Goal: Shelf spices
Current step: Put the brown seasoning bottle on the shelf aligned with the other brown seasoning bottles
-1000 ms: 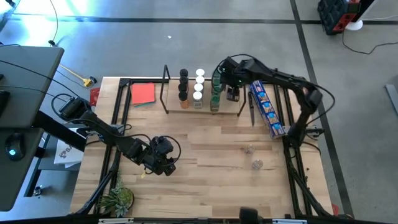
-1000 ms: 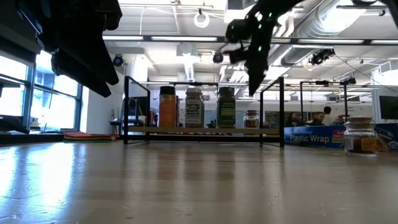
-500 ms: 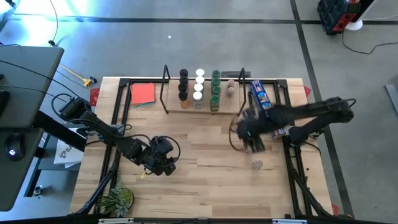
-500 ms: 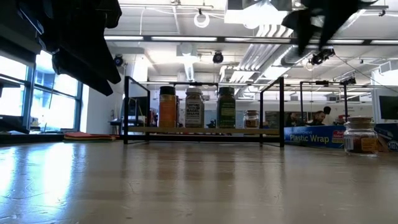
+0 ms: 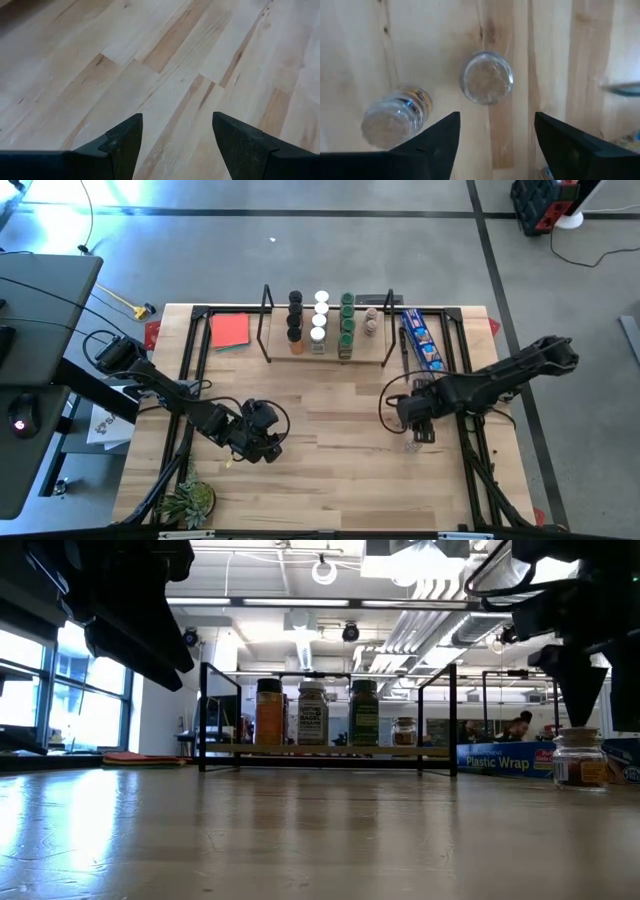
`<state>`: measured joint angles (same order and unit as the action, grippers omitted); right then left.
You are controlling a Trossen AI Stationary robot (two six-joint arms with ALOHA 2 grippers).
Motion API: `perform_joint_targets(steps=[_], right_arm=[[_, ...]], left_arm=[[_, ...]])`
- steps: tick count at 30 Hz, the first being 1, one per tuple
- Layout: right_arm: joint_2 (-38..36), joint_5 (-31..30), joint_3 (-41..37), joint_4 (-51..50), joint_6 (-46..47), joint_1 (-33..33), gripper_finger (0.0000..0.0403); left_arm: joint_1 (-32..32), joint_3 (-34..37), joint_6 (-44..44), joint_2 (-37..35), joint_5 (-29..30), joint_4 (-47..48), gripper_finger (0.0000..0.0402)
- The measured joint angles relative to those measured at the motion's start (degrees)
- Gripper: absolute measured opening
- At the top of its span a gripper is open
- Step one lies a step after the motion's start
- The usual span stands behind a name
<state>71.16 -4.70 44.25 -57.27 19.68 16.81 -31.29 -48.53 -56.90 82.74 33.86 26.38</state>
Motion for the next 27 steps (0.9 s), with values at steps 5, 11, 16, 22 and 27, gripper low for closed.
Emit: perform_joint_targets(steps=[5,11,16,22,27], right_arm=[[0.08,0.84,-2.12,7.21,-1.68,-1.09,0.0282],[4.00,-0.43,-2.38,9.97,-3.70,-1.04,0.0287],[8.04,-0.78,-2.38,11.89,-4.20,-1.04,0.0272],[10.38,1.66,-2.02,11.76,-3.10,-1.04,0.0170],[10.54,-0.39,6.16,11.22,-3.29,-1.13,0.0161]], left_arm=[[0.00,0.00,-0.02,0.00,-0.14,-0.52,0.0236],[0.08,0.00,-0.22,0.00,-0.15,-1.22,0.0236],[0.09,0.00,-0.44,0.00,-0.19,-1.30,0.0236],[0.09,0.00,-0.44,0.00,-0.24,-1.25,0.0236],[0.22,0.00,-0.44,0.00,-0.24,-1.32,0.0236]])
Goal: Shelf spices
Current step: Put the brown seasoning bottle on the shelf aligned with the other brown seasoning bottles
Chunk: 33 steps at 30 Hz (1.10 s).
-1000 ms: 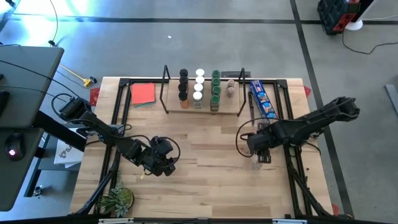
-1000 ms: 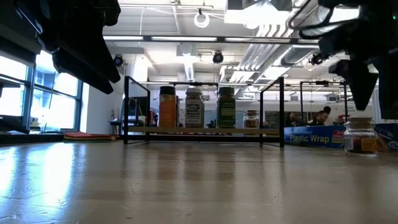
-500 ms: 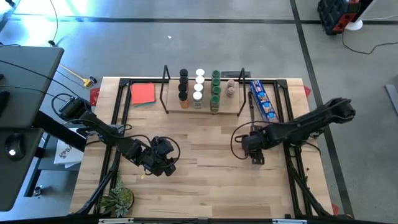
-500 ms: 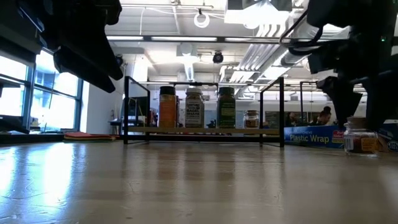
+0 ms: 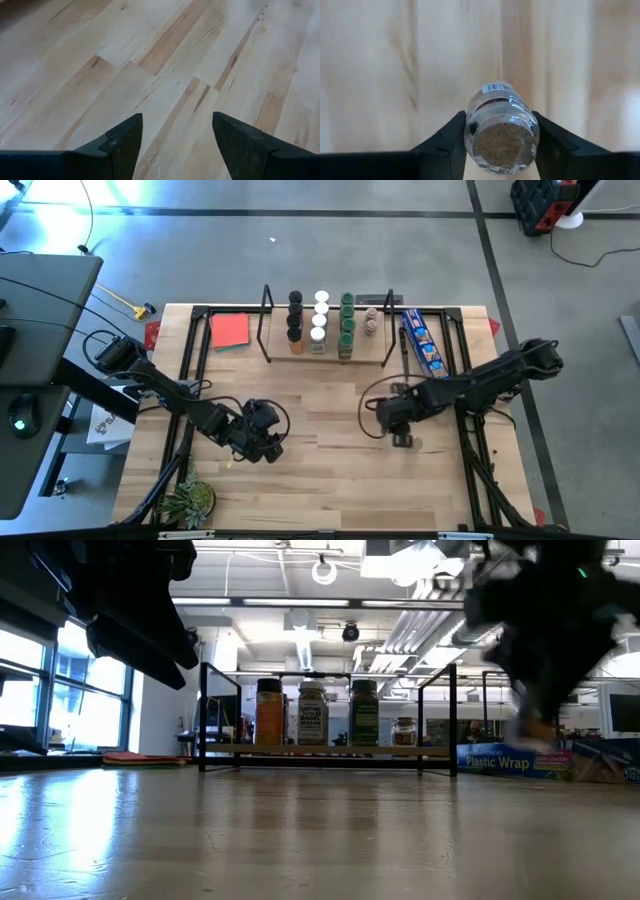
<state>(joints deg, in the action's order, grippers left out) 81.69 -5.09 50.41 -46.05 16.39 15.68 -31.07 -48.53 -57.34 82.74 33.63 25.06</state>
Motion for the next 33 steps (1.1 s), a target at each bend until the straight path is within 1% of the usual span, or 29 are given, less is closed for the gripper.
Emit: perform_joint_targets(steps=[3,5,8,11,15,18,22,26,33], right_arm=[[0.62,-4.29,8.89,-1.83,-3.28,-1.64,0.0161],[1.76,-6.55,15.40,-3.22,-5.98,-4.36,0.0161],[4.65,-6.88,23.38,-7.06,-11.50,-10.65,0.0161],[8.57,-5.64,28.03,-9.78,-17.89,-17.84,0.0161],[14.76,-2.06,30.30,-12.87,-25.32,-26.30,0.0161],[18.80,-1.70,30.30,-14.59,-28.96,-30.93,0.0161],[22.51,-1.68,30.32,-13.42,-31.80,-35.60,0.0161],[23.37,-1.66,30.32,-11.57,-33.22,-38.86,0.0161],[23.37,-1.50,30.32,-10.38,-32.90,-43.61,0.0161]], left_arm=[[0.36,0.00,0.00,0.00,0.00,-0.14,0.0236],[0.37,0.00,0.02,0.00,0.02,-0.23,0.0236],[0.35,0.00,0.46,0.00,0.00,-1.05,0.0236],[0.32,0.00,0.44,0.00,0.01,-1.07,0.0236],[0.15,0.00,0.46,0.00,0.02,-1.07,0.0236],[0.15,0.00,0.46,0.00,0.04,-1.07,0.0236],[0.15,0.00,0.48,0.00,0.24,-1.07,0.0236],[0.15,0.00,0.48,0.00,0.27,-1.05,0.0236],[0.15,0.00,0.48,0.00,0.28,-1.22,0.0236]])
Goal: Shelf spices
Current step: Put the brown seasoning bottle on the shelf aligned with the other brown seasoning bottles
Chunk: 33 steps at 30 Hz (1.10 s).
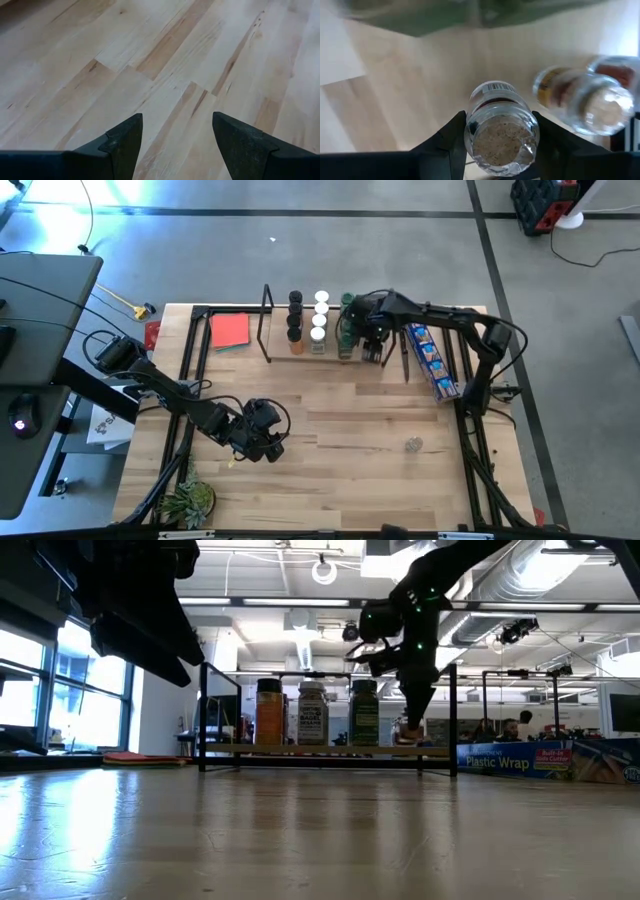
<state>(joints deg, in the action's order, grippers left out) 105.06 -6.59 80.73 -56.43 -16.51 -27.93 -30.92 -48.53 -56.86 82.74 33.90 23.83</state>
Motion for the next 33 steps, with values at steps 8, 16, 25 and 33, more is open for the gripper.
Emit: perform_joint_targets(steps=[8,16,25,33], right_arm=[[-0.02,0.19,0.01,1.69,1.37,-1.39,0.0217],[-0.11,-1.95,0.07,1.51,1.45,-1.29,0.0232],[-0.79,-5.38,5.41,-6.69,4.78,0.63,0.0235],[-5.52,-5.18,11.00,-18.37,7.83,11.38,0.0235]], left_arm=[[0.00,0.00,0.00,0.00,-0.17,-0.20,0.0236],[0.00,0.00,0.00,0.01,-0.21,-0.20,0.0236],[0.00,0.00,0.00,0.00,-0.24,-0.25,0.0236],[-0.59,0.00,0.00,0.00,0.10,-0.21,0.0236]])
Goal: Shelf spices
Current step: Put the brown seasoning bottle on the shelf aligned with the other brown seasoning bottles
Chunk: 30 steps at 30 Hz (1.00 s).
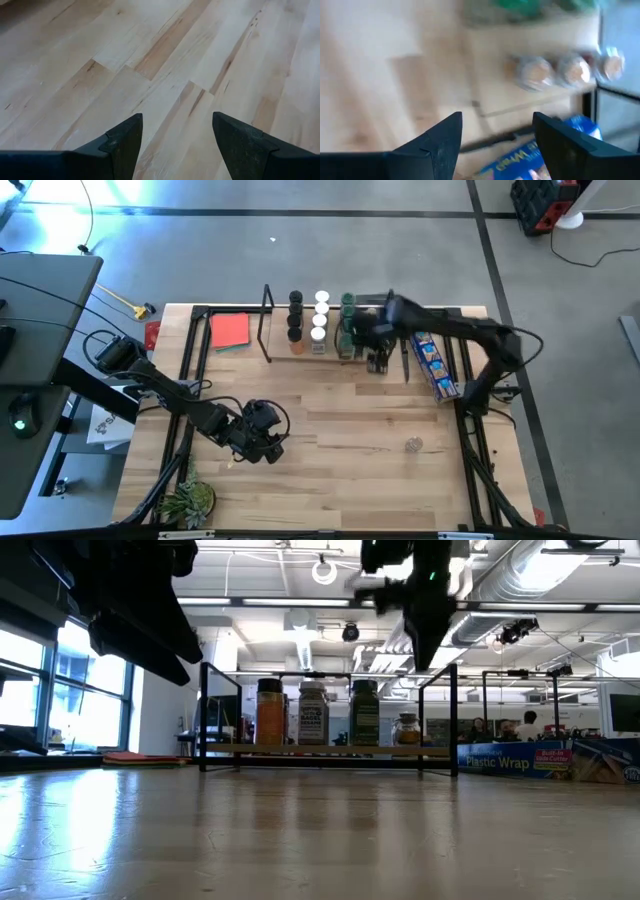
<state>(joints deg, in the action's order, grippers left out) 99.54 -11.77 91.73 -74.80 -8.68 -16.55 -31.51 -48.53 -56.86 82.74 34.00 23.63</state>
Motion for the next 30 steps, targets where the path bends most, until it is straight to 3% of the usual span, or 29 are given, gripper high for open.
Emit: perform_joint_targets(steps=[5,10,16,21,30], right_arm=[[-11.13,0.32,-9.45,2.65,6.41,16.20,0.0236],[-22.72,1.07,-23.68,8.85,26.81,33.35,0.0236],[-27.29,7.89,-38.08,13.20,38.94,49.23,0.0236],[-26.91,6.72,-44.76,17.15,43.14,54.33,0.0236],[-26.60,7.71,-50.41,27.60,44.42,54.37,0.0236]], left_arm=[[-1.58,0.00,0.02,0.02,4.10,0.05,0.0236],[-2.25,0.00,0.60,0.00,5.50,0.04,0.0236],[-2.00,0.00,2.10,0.01,6.05,0.05,0.0236],[-0.90,-0.02,2.16,0.00,5.66,0.03,0.0236],[0.00,-0.02,2.08,0.02,4.85,-0.05,0.0236]])
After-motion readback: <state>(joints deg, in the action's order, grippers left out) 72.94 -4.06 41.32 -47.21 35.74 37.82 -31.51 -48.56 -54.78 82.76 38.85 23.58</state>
